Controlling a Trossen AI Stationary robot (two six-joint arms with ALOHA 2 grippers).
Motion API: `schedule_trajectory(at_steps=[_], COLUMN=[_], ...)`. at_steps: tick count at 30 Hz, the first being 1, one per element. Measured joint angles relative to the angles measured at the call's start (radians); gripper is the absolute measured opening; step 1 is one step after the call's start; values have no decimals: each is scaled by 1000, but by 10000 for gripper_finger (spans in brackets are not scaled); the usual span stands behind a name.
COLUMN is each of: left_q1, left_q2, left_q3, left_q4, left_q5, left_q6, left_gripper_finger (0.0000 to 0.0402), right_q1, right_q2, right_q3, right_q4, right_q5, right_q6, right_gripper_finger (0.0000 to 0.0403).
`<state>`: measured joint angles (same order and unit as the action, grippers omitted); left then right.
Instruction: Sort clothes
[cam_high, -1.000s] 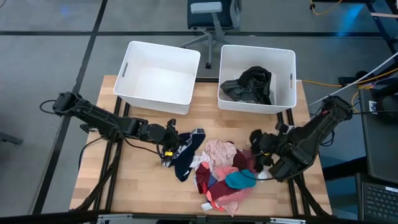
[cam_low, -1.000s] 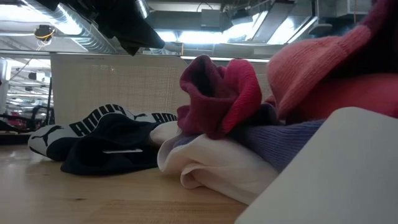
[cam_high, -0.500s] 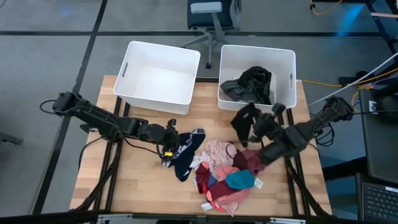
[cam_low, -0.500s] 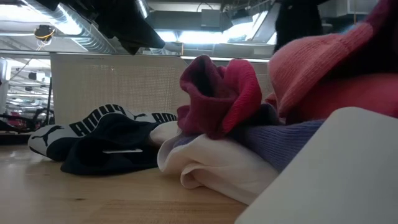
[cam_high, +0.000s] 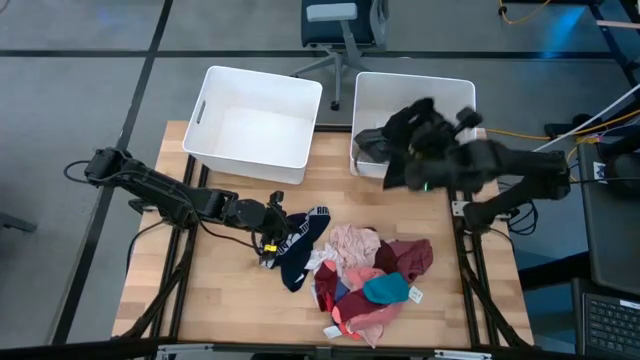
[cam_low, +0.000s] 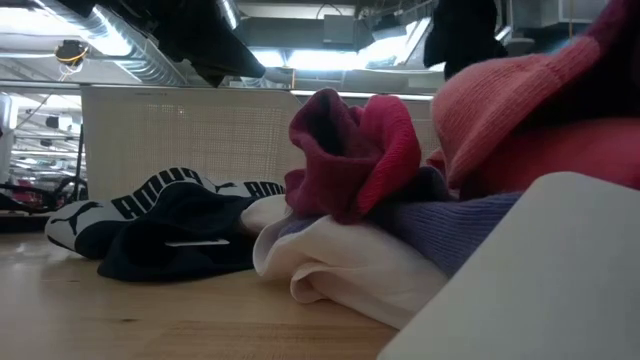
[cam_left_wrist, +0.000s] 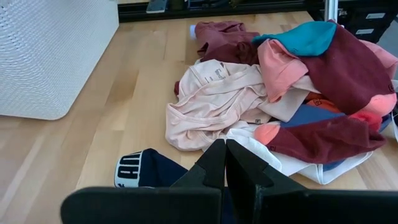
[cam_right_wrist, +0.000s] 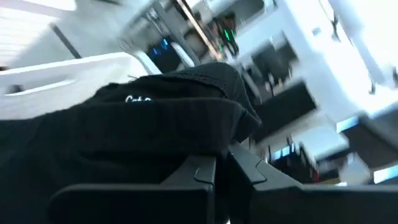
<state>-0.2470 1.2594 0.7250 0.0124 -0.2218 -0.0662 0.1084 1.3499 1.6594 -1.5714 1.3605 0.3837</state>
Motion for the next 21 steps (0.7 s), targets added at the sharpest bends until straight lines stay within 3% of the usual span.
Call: schedule_trajectory(at_steps=[8, 15, 21], left_q1=[0, 0, 0], left_q2=[0, 0, 0], left_q3=[0, 0, 0], left_q4=[0, -1, -1], left_q5=[0, 0, 0], left_q6=[3, 3, 3], left_gripper_finger=[4, 4, 4], right_q1=[-331, -586, -701], right_q2=[-1, 40, 106], right_q3=[85, 52, -39], right_q4=[44, 102, 116], right_q5=[-101, -438, -556], right_q6=[-113, -155, -183], right_gripper_finger=[17, 20, 88])
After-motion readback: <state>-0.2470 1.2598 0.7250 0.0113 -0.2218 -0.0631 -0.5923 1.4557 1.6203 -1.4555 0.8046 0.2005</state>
